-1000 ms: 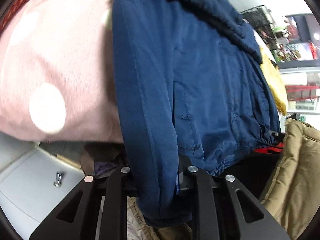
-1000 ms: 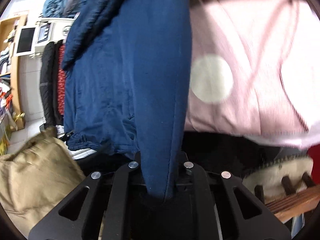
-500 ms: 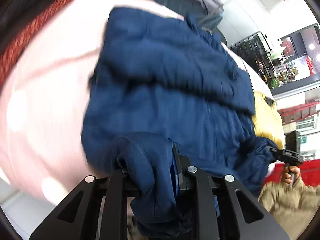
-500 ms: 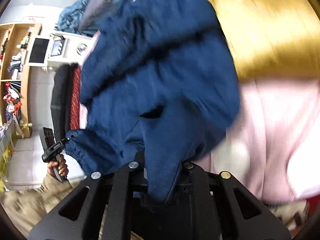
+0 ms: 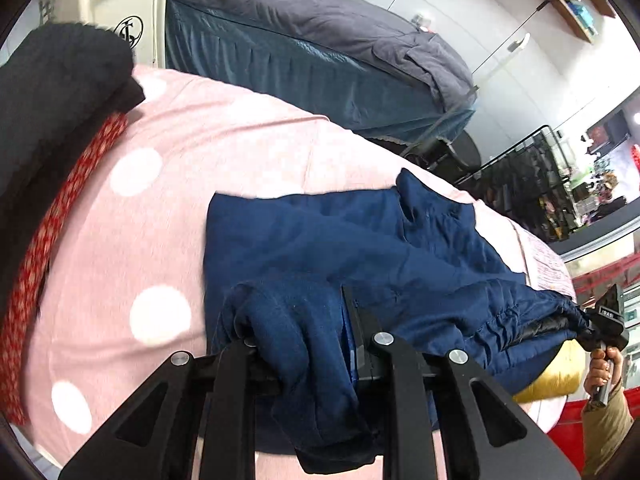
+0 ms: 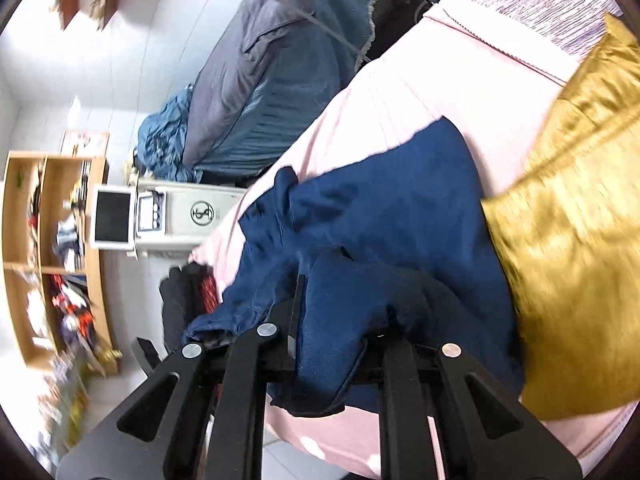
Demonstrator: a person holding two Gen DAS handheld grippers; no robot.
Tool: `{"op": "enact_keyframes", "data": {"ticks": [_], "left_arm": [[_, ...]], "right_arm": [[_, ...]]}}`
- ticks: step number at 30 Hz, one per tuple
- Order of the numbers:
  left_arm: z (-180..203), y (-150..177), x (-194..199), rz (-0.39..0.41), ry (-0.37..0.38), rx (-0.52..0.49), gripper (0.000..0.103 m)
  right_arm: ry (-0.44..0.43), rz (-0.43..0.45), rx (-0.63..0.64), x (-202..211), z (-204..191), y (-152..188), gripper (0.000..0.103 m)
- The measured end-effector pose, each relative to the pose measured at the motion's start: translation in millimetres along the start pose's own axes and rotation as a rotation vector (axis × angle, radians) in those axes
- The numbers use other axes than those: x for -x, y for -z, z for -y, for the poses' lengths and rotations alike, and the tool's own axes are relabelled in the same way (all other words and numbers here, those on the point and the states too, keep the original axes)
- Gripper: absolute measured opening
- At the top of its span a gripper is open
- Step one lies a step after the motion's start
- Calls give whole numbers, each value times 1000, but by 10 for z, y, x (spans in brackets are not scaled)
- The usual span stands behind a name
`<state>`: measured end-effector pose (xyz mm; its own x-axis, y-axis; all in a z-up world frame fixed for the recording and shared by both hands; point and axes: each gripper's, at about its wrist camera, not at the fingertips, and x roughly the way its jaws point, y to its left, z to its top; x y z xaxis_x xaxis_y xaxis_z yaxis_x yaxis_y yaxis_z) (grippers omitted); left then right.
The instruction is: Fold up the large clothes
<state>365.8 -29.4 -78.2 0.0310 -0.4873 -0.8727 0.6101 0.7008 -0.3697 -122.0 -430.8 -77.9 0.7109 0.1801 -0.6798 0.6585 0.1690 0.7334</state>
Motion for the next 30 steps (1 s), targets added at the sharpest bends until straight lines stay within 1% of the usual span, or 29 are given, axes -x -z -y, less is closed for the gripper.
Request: {"op": "enact_keyframes", "data": {"ticks": [2,5,6,9,12,14,15,16,17,18,20,21,22,24,25,26,27,28,29,30], "left_arm": [[17,-80,-89,-15,-18,-5,20],[-77,-138,-298,-55,-7,61,23],[-159,-150,-370,-66,12,111,24],[-341,-150,-496,-89,64,202,27],[-431,-163,-522,-108,114,247,29],[-475,-198,-495,-119,162,278,33],[-509,-218,-463,-125,204,310,38],[-550,-236,-421,-128,253,353,44],[-593,-253,-366,-125,311,400,46],[-619,-262,-321,-126,354,433,51],[-666,-292,-233,-145,415,488,53],[-671,-296,-213,-157,436,502,54],[-671,-300,-180,-168,471,519,56],[-681,-301,-116,-182,563,557,75],[-673,-313,-60,-182,572,557,79],[-638,-342,14,-177,530,520,80],[-547,-407,155,-152,388,412,80],[-466,-453,284,-106,258,320,81],[-384,-478,451,-30,126,232,85],[-353,-480,546,17,61,201,88]], "right_arm": [[10,-4,-35,-105,38,-129,13],[32,-30,-97,-306,166,-272,13],[35,-38,-124,-380,232,-308,13],[32,-54,-181,-534,376,-388,13],[31,-79,-229,-660,504,-444,14],[19,-100,-274,-725,563,-497,16],[9,-108,-291,-737,588,-523,19],[-9,-127,-330,-757,625,-560,21],[-25,-146,-366,-761,644,-573,23],[-44,-161,-399,-760,657,-590,26],[-104,-182,-450,-735,662,-613,42],[-173,-176,-478,-690,646,-619,56],[-248,-166,-514,-627,627,-615,64],[-366,-161,-582,-537,594,-602,68],[-403,-161,-593,-484,562,-606,68],[-395,-155,-557,-385,483,-628,68],[-348,-148,-490,-292,394,-655,69],[-266,-129,-387,-188,280,-678,69],[-195,-111,-307,-124,200,-676,69],[-82,-87,-195,-49,94,-655,69]]}}
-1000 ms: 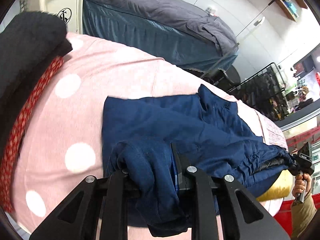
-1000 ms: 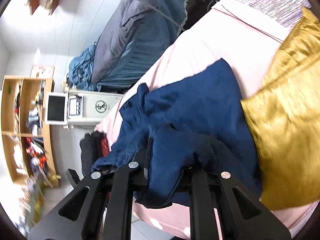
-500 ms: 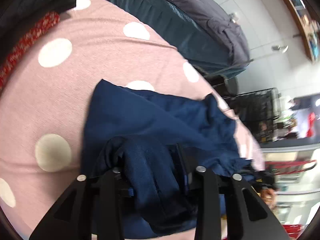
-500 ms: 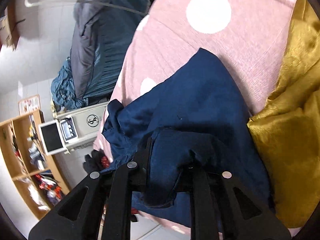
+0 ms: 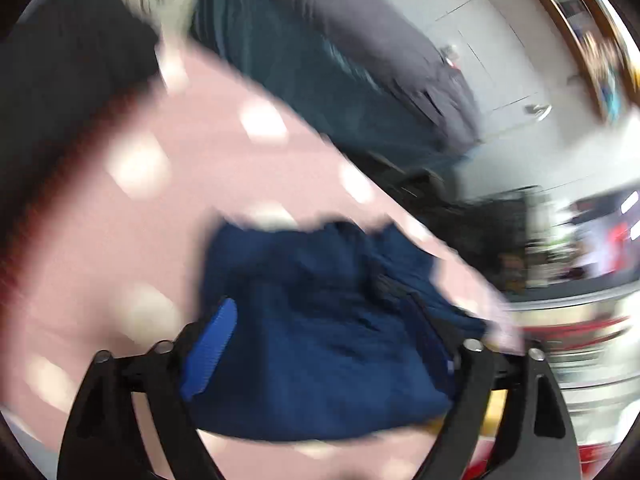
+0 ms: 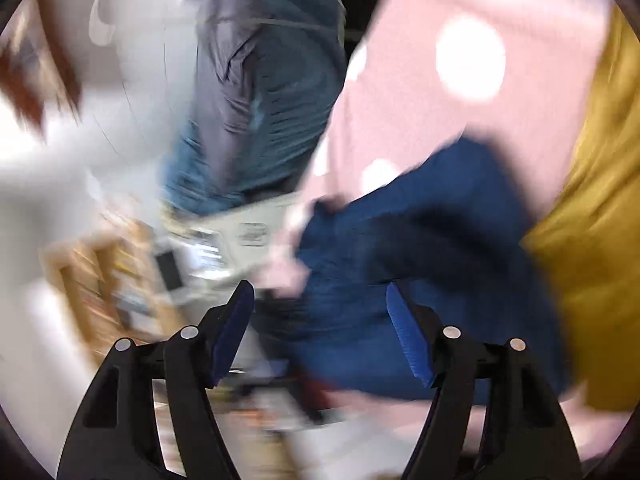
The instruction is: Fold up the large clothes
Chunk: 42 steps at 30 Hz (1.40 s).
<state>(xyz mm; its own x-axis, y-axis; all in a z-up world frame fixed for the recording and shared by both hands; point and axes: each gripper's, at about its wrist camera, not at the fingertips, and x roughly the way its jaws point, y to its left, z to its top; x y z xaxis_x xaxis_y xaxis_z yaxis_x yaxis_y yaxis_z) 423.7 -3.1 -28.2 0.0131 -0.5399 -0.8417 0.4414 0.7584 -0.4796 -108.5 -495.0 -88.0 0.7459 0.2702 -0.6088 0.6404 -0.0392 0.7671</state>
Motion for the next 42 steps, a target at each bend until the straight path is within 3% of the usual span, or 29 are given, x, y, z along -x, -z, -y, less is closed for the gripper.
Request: {"op": "enact_keyframes", "data": {"ticks": [1,3,6,7,10,11,13,17,19,20,22,26,29,32,42], "left_arm": [[20,16,95,53,-52,-24,89],[16,92,233,131,-78,-54,91],[-15,253,188,117,-81,-83,93],[-20,324,134,94,-82,-98,93],[-82,546,-147,30,-106,-140,94],[-69,624,-292,11,-147,-165,94],[-34,684,-467,8,-206,-196,94],[117,681,-814,31,-249,-222,93],[281,590,-941,40,-252,-243,90],[361,549,-981,54,-252,-260,89],[540,455,-1074,85,-296,-293,87],[686,199,-1450,22,-406,-327,69],[579,25,-1814,-84,-437,-256,68],[437,-40,-2019,-125,-433,-195,76],[292,-79,-2246,-138,-415,-164,98]], "right_arm": [[118,32,107,37,-95,72,69],[305,92,283,46,-217,244,69],[514,149,489,-59,-309,523,69],[543,152,537,-97,-281,585,69],[571,137,609,-275,-183,753,69],[570,135,614,-328,-120,786,69],[582,161,638,-395,-81,801,69],[624,228,671,-566,-115,736,67],[617,230,647,-642,-139,636,46],[614,228,641,-658,-191,624,44],[637,248,657,-698,-294,592,28],[682,256,617,-799,-327,412,18],[693,252,513,-876,-200,196,17],[690,237,414,-984,-29,10,17],[761,215,422,-1322,152,-94,22]]}}
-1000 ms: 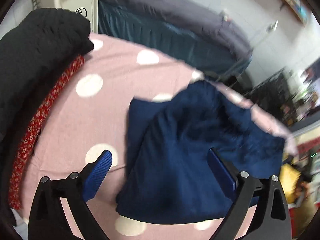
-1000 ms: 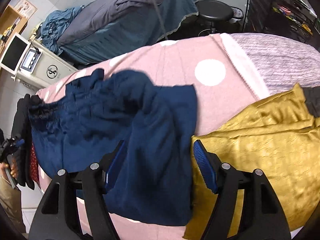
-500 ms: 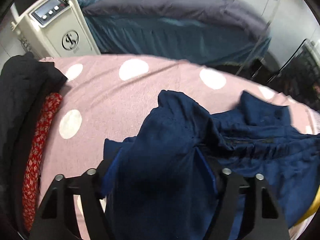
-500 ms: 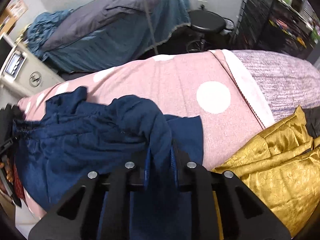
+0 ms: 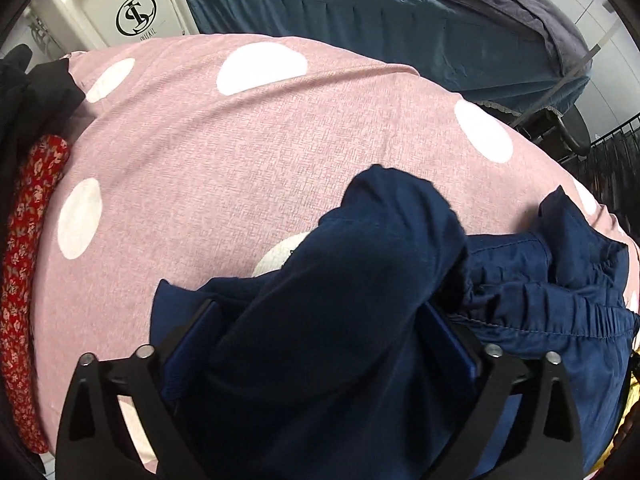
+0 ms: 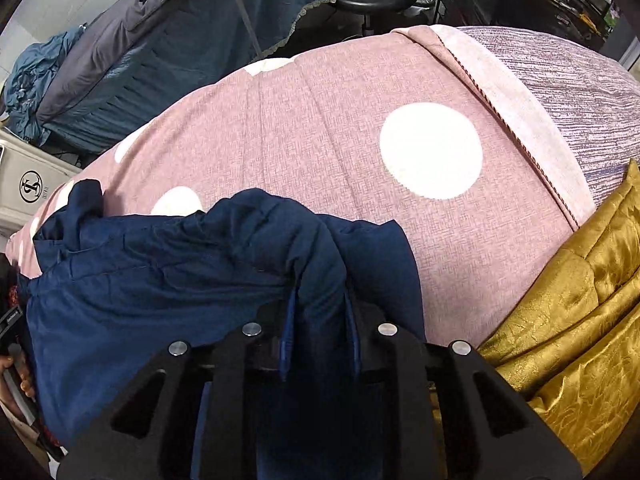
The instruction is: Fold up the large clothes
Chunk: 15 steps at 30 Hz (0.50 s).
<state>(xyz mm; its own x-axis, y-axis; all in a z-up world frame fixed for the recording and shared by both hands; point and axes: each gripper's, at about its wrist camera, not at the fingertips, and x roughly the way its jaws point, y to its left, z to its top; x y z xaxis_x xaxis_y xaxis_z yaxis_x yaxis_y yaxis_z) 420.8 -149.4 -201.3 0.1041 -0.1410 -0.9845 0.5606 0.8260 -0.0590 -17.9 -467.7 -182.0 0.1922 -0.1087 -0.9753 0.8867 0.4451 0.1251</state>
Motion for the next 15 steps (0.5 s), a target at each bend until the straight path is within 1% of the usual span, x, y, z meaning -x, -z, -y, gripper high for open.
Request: {"op": "enact_keyframes", "data": {"ticks": [5,8,11,12,13,15], "left_arm": [[31,15,7,30,-11,-9,98],[-10,76,157,69,4,-11,98],[-106,142,388,106,48,7,97],[-160,161,484,117,74,17,97],[-206,172,556,127,92,28,97],[-351,208,739,151,138,72,97]], "right_arm": [[-7,2,-1,-12,17,2,22],[3,11,17,48,-4,12,30],[-28,23,-20,183,78,23,49],[-47,29,-45,236,130,27,57],[-77,37,-71,296,193,35,61],[-115,48,-101,397,301,52,61]]}}
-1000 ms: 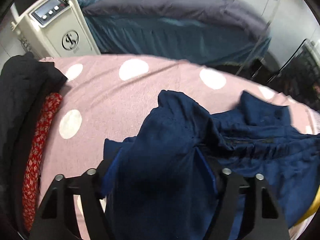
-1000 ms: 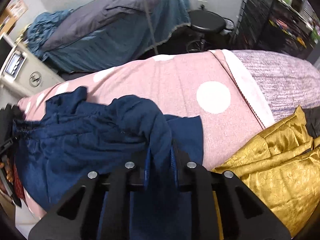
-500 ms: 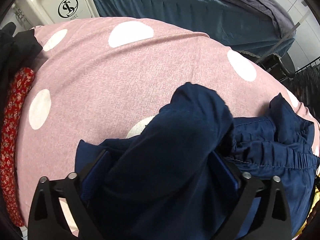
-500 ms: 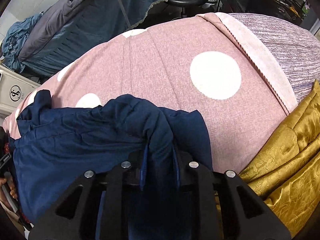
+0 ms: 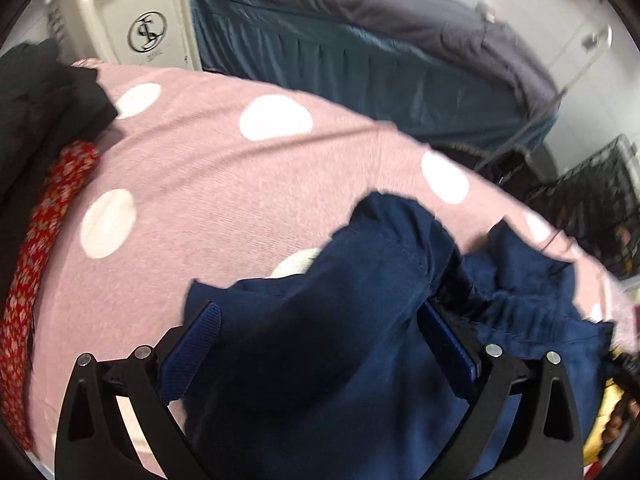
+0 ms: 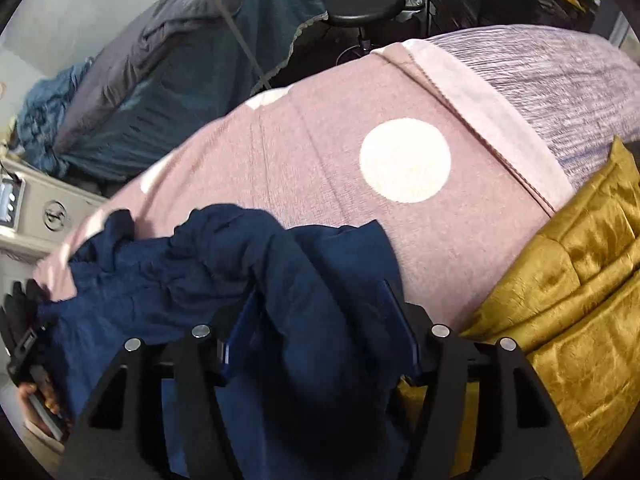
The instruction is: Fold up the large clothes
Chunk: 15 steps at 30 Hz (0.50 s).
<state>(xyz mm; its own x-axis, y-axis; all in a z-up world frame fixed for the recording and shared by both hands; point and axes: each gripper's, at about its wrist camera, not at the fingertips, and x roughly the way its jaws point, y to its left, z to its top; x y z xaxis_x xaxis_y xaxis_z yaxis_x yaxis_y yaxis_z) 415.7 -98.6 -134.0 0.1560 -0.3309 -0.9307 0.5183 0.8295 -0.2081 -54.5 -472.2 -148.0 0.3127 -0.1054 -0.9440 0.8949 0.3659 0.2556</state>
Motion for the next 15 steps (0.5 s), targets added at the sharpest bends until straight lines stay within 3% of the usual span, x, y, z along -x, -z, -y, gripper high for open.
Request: {"op": "enact_keyframes", "data": {"ticks": [5,8,12,15], "left_arm": [[-342,101,392,36,112,127,97],[-443,269,553,46,114,135,97],[-518,606,705,33,141,160,97],[-566,909,781,18,152,181,97]], "right_arm": [[-66,14,-16,294,162,124,61],[-111,20,-16,479,216,293,61],[-161,19,-7,716,313,577,72],[-180,6,3,812,384,849,72]]}}
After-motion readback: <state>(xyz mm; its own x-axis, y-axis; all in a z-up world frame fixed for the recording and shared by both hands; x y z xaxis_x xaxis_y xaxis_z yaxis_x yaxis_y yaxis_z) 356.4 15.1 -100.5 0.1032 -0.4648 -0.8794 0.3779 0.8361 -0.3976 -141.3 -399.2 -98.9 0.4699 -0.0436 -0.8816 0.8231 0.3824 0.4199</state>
